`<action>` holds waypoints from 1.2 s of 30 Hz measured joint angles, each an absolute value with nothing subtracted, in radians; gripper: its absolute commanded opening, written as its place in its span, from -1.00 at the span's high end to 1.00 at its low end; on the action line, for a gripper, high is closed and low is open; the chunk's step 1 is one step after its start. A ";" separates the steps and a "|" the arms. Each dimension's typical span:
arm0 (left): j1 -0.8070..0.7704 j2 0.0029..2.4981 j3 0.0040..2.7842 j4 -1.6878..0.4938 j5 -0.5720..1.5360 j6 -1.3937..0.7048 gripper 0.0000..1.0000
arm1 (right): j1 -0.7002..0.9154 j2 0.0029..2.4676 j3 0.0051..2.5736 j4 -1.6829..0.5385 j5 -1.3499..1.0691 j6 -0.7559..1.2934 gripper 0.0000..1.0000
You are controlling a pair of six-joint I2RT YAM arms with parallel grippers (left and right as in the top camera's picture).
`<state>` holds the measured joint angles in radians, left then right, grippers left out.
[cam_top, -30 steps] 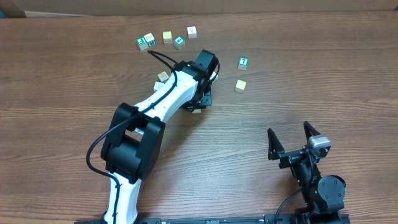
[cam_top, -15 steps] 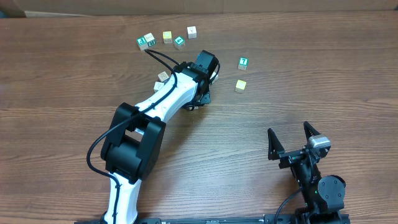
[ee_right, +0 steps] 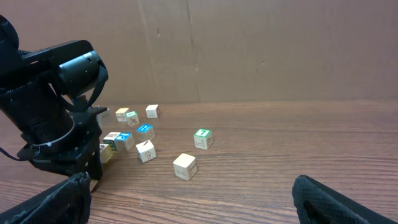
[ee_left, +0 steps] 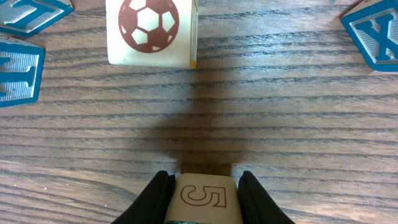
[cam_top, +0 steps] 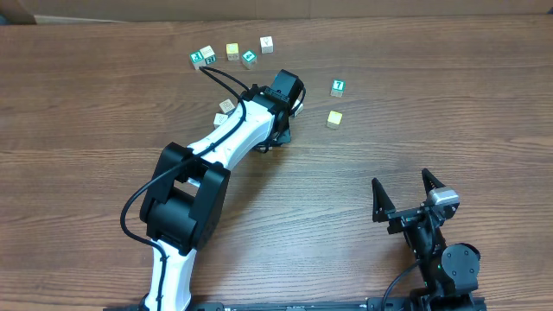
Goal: Form a horizontal line
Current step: 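Lower the R block onto the table and open the left gripper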
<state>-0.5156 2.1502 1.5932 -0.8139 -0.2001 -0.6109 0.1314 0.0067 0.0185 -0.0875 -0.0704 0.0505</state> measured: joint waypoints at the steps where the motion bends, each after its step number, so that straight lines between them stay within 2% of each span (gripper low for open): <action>1: -0.516 2.150 1.594 -0.814 -0.200 -0.611 0.74 | 0.131 0.007 0.019 -0.088 -0.070 0.051 -1.00; 36: -0.516 2.150 1.568 -0.806 -0.196 -0.570 0.73 | 0.131 0.007 0.019 -0.088 -0.071 0.049 -1.00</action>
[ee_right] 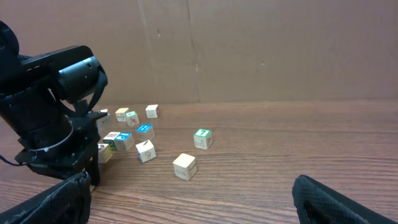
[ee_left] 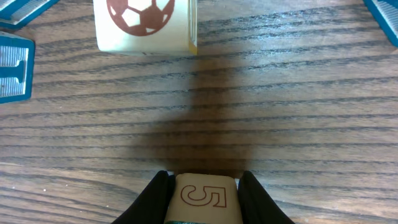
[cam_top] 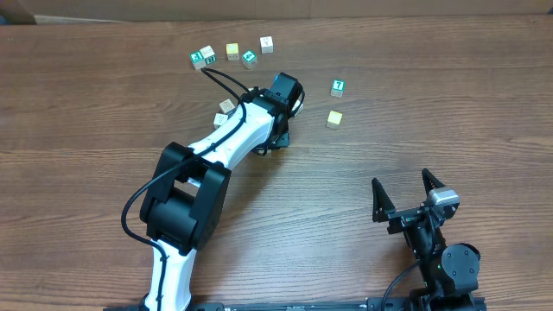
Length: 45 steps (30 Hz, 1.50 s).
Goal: Form a horizontal line
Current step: 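Lower the R block onto the table and open the left gripper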
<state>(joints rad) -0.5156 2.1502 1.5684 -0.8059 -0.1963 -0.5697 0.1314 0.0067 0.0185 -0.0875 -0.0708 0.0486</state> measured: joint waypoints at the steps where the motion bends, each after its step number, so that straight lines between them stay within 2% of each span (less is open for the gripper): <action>1: -0.516 2.150 1.568 -0.804 -0.196 -0.570 0.74 | 0.131 0.007 0.019 -0.088 -0.071 0.049 -1.00; 15: -0.516 2.150 1.565 -0.787 -0.195 -0.570 0.69 | 0.131 0.007 0.019 -0.088 -0.071 0.049 -1.00; 17: -0.516 2.150 1.565 -0.785 -0.195 -0.570 0.62 | 0.132 0.007 0.019 -0.088 -0.070 0.049 -1.00; 22: -0.516 2.150 1.565 -0.785 -0.195 -0.566 0.29 | 0.131 0.007 0.019 -0.088 -0.070 0.049 -1.00; 25: -0.516 2.150 1.565 -0.785 -0.195 -0.566 0.22 | 0.131 0.007 0.019 -0.088 -0.070 0.049 -1.00; 45: -0.516 2.149 1.592 -0.835 -0.195 -0.559 0.06 | 0.132 0.007 0.019 -0.088 -0.070 0.049 -1.00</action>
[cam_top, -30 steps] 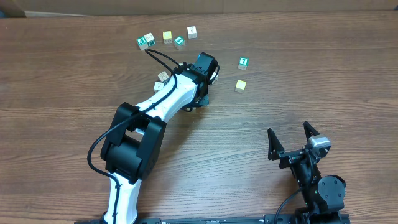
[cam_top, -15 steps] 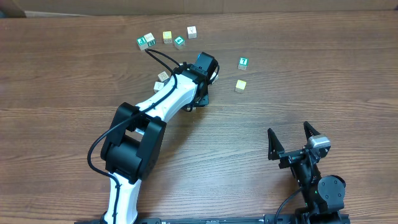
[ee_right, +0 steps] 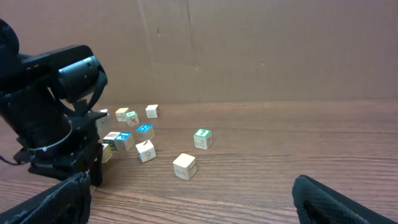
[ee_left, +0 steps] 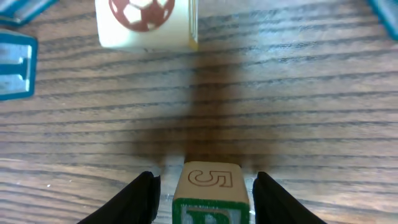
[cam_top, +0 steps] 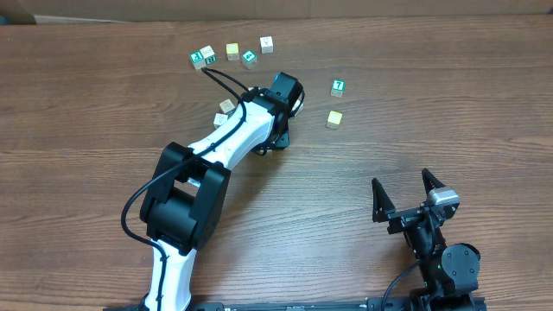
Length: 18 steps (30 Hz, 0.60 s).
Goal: Form a horizontal line
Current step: 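Lower the R block onto the table and open the left gripper, then move the left gripper back to the cluster above the 7 block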
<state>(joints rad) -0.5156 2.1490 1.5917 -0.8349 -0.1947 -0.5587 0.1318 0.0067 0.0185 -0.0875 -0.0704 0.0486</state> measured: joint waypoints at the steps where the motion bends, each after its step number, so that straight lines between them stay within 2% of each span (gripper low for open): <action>1: -0.516 2.146 1.602 -0.837 -0.195 -0.552 0.04 | 0.131 0.007 0.019 -0.088 -0.070 0.049 -1.00; 5: -0.516 2.093 1.644 -0.842 -0.200 -0.533 -0.04 | 0.131 0.007 0.019 -0.088 -0.071 0.049 -1.00; 12: -0.516 1.908 1.700 -0.844 -0.249 -0.498 -0.06 | 0.131 0.007 0.019 -0.088 -0.071 0.049 -1.00; 18: -0.501 1.873 1.710 -0.920 -0.300 -0.487 -0.10 | 0.131 0.007 0.019 -0.088 -0.070 0.049 -1.00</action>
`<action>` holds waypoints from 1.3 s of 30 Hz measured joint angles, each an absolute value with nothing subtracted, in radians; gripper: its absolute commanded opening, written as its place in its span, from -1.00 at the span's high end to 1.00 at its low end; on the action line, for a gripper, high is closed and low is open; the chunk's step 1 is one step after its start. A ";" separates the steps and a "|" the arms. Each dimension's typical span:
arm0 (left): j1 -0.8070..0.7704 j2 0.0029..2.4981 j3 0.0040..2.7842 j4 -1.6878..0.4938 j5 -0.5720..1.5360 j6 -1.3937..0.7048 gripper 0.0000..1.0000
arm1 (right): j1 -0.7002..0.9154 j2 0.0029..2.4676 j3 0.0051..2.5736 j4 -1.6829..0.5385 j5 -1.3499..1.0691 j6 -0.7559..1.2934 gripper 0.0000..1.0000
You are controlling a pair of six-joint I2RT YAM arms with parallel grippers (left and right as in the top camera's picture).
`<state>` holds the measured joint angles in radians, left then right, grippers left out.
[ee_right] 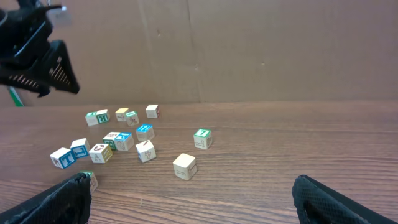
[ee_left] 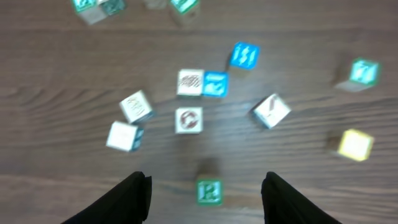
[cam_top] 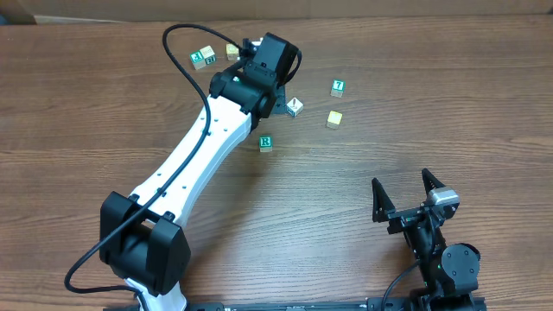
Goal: Form a horizontal line
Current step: 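Move the left gripper back to the cluster above the 7 block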
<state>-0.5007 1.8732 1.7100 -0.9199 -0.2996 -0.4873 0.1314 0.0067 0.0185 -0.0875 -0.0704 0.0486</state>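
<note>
Seen from high up in the blurred left wrist view, my left gripper (ee_left: 209,205) hangs open over the table. A green-topped letter block (ee_left: 209,191) stands alone on the wood between its fingers (ee_left: 134,199); overhead it is the green block (cam_top: 265,142) below the cluster. Above it lie a soccer-ball block (ee_left: 188,120), a striped block (ee_left: 190,82), blue blocks (ee_left: 215,84) and a white block (cam_top: 295,106). To the right sit a green block (cam_top: 338,86) and a yellow block (cam_top: 334,118). My right gripper (cam_top: 406,194) rests open and holds nothing near the front edge.
More blocks lie at the table's back left (cam_top: 203,57), partly under the raised left arm (cam_top: 216,130). A cardboard wall (ee_right: 249,50) stands behind the table. The right arm's base (cam_top: 449,259) sits at the front right.
My left gripper was low, open around the block with the 5 side. Now it is high above the table and the block stands alone, its green face up.
My left gripper was shut on the 5 block just below the soccer-ball block, and still shut on it a second later. Then the jaws stood open with the block on the wood. Now the arm is raised well clear of it. The right arm stayed still.
</note>
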 measured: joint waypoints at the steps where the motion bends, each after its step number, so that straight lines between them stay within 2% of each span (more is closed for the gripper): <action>1: -0.488 1.875 1.710 -0.934 -0.300 -0.487 -0.10 | 0.131 0.007 0.019 -0.088 -0.070 0.049 -1.00; 15: -0.238 1.875 1.681 -0.974 -0.235 -0.409 -0.07 | 0.131 0.007 0.019 -0.088 -0.071 0.049 -1.00; 33: -0.242 1.875 1.389 -0.673 -0.102 -0.315 -0.09 | 0.131 0.007 0.019 -0.088 -0.070 0.048 -1.00; 37: -0.242 1.876 1.356 -0.637 -0.093 -0.280 -0.37 | 0.131 0.007 0.019 -0.088 -0.071 0.049 -1.00; 39: -0.242 1.879 1.350 -0.627 -0.089 -0.270 -0.57 | 0.131 0.007 0.019 -0.088 -0.071 0.049 -1.00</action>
